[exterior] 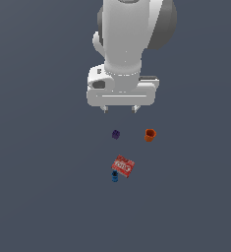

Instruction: Pick up a designated object from a clutter of objects.

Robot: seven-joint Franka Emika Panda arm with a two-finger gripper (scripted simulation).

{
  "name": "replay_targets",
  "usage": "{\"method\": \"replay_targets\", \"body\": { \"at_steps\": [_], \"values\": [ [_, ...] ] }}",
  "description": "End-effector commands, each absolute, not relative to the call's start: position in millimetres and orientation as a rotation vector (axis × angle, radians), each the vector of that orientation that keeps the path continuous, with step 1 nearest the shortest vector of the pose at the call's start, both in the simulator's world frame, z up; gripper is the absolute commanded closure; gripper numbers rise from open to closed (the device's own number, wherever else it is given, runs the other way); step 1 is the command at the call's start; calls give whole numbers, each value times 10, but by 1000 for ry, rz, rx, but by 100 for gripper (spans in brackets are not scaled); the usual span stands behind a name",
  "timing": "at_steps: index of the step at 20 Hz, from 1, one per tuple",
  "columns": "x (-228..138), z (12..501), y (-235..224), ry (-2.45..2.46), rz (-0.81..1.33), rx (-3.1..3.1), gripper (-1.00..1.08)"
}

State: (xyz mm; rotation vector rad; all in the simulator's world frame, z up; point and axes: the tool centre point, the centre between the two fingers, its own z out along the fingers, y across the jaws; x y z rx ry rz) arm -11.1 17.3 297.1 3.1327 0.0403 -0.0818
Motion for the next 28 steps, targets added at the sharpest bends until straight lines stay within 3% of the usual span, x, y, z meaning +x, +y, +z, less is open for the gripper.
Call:
{"method": "replay_targets", "body": {
  "at_steps": [1, 15, 28],
  "values": [
    [-111, 2971, 172, 40, -82, 3133, -92],
    [-111, 2935, 65, 77, -101, 3110, -92],
    [-115, 2446, 476, -53, -73, 3101, -92]
  ]
}}
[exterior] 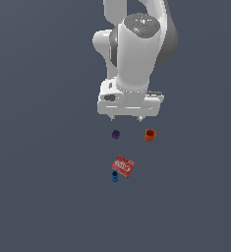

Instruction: Pick up a designated object from a clutter of objects.

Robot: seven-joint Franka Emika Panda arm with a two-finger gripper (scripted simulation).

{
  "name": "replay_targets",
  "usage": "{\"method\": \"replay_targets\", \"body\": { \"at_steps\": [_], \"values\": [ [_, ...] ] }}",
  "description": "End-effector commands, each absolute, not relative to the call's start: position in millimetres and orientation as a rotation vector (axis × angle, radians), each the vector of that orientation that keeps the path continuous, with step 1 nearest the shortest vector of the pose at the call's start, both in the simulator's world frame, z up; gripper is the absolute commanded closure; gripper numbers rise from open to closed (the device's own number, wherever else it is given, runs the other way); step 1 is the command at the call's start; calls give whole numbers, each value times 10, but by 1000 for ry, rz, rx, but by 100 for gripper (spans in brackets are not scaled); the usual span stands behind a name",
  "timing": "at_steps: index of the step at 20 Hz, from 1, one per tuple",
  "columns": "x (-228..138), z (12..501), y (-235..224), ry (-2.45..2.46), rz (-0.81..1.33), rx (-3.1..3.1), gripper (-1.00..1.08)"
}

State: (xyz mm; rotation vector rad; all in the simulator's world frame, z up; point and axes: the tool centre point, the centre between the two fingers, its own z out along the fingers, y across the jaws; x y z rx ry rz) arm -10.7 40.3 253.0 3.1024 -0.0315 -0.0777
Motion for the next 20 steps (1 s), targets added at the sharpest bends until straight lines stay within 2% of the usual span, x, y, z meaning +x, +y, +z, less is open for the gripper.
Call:
{"method": "replay_targets", "body": {
  "at_steps": [1, 20],
  "values": [
    [-123, 2384, 529, -70, -70, 3100, -92],
    [-605, 1174, 1607, -420, -7, 3096, -92]
  ]
}}
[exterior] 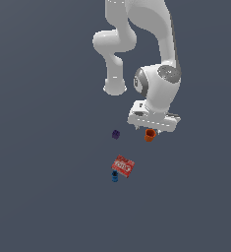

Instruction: Pick up a designated object from a clutter of objects.

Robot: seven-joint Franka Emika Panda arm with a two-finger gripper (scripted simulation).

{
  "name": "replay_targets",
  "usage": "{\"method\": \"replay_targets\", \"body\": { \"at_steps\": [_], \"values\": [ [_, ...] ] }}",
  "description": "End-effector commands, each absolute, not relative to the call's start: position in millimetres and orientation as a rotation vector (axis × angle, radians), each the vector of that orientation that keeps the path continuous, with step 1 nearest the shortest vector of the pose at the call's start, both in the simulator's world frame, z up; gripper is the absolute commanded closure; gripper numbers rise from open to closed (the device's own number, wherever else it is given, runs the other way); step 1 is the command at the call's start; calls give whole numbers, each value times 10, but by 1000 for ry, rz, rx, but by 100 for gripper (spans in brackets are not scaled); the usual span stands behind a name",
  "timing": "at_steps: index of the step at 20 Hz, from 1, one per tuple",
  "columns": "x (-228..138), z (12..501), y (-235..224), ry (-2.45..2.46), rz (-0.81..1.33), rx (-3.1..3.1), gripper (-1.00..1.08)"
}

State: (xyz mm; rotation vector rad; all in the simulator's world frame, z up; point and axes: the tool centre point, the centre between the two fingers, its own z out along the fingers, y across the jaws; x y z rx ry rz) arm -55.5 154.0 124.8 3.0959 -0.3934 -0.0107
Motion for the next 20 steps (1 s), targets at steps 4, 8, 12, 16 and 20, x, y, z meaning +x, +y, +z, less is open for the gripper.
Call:
{"method": "replay_targets", "body": {
  "at_steps": [4, 8, 12, 16, 20],
  "values": [
    [-716, 1028, 1740, -469, -2, 3097, -92],
    [-796, 933, 1826, -502, -1, 3098, -92],
    [-837, 887, 1868, -518, 0, 3098, -92],
    [-838, 885, 1867, -516, -1, 3098, -92],
    [-842, 813, 1869, -516, -1, 3098, -92]
  ]
}}
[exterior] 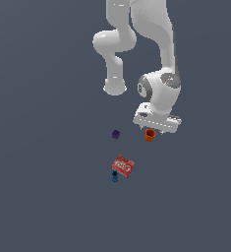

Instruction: Pick up a designated object from a clutter of objects.

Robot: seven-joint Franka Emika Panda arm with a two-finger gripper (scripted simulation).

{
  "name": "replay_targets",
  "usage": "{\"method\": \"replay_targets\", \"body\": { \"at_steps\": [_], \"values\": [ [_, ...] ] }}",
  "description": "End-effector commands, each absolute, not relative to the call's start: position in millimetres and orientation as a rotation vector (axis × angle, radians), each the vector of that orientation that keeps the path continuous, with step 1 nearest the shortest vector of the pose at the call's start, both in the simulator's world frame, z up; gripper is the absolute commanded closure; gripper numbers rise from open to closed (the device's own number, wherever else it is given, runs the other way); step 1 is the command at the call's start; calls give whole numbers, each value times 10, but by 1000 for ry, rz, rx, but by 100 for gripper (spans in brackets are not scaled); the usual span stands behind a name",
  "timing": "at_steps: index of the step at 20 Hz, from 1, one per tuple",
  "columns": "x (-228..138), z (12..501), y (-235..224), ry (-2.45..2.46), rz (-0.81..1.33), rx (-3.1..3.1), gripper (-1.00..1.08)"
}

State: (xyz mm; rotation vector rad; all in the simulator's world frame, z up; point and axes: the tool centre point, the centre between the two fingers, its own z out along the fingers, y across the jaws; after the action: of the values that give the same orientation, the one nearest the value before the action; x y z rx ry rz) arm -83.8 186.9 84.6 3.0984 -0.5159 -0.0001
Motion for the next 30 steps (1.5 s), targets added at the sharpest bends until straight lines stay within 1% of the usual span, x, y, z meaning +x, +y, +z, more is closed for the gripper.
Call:
{"method": "replay_targets", "body": {
  "at_steps": [1, 8, 14, 15, 30],
  "values": [
    [-843, 781, 1867, -516, -1, 3098, -92],
    [-852, 475, 1871, -519, -1, 3098, -92],
    [-849, 379, 1871, -520, 0, 3098, -92],
    [-849, 379, 1871, -520, 0, 3098, 108],
    [-839, 451, 1877, -518, 2, 3099, 108]
  ]
}}
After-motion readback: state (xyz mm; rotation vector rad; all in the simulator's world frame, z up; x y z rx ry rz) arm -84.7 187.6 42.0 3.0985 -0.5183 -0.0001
